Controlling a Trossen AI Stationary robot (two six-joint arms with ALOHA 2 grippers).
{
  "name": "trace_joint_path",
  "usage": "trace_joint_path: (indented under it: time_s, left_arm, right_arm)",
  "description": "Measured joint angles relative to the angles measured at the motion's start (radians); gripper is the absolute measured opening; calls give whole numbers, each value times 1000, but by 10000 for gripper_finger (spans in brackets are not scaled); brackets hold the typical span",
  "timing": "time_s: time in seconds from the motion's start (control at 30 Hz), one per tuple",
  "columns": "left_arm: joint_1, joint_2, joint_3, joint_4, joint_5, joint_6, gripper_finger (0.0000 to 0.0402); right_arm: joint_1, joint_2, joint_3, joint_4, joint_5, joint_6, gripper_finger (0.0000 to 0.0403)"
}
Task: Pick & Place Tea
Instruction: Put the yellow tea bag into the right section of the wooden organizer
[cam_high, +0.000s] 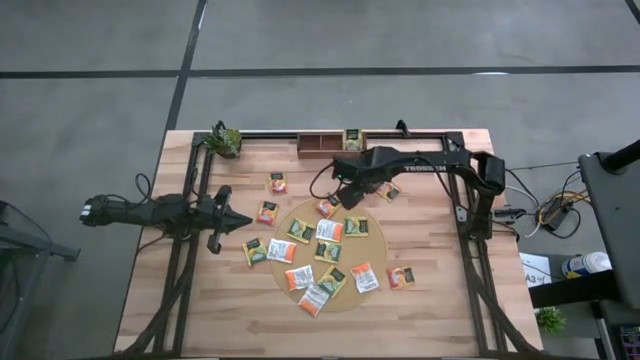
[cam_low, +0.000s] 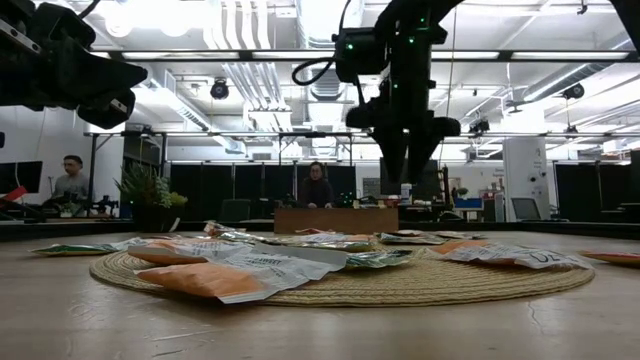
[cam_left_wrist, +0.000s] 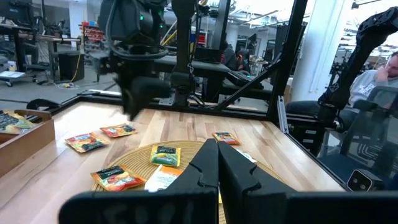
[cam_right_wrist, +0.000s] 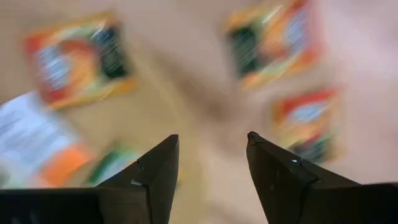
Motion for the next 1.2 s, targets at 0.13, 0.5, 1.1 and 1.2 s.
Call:
trace_joint_path:
  time_s: [0.13, 0.5, 1.1, 1.2]
  left_arm:
    - [0, 0, 0, 0, 0, 0, 0]
    - [0, 0, 0, 0, 0, 0, 0]
    - [0, 0, 0, 0, 0, 0, 0]
    - [0, 0, 0, 0, 0, 0, 0]
  right_arm:
    - [10, 0, -1, -2, -117, 105, 185]
    - [123, 0, -24, -9, -114, 317, 185]
    - [200, 0, -169, 95, -94, 634, 185]
    - [197, 0, -190, 143, -96, 634, 185]
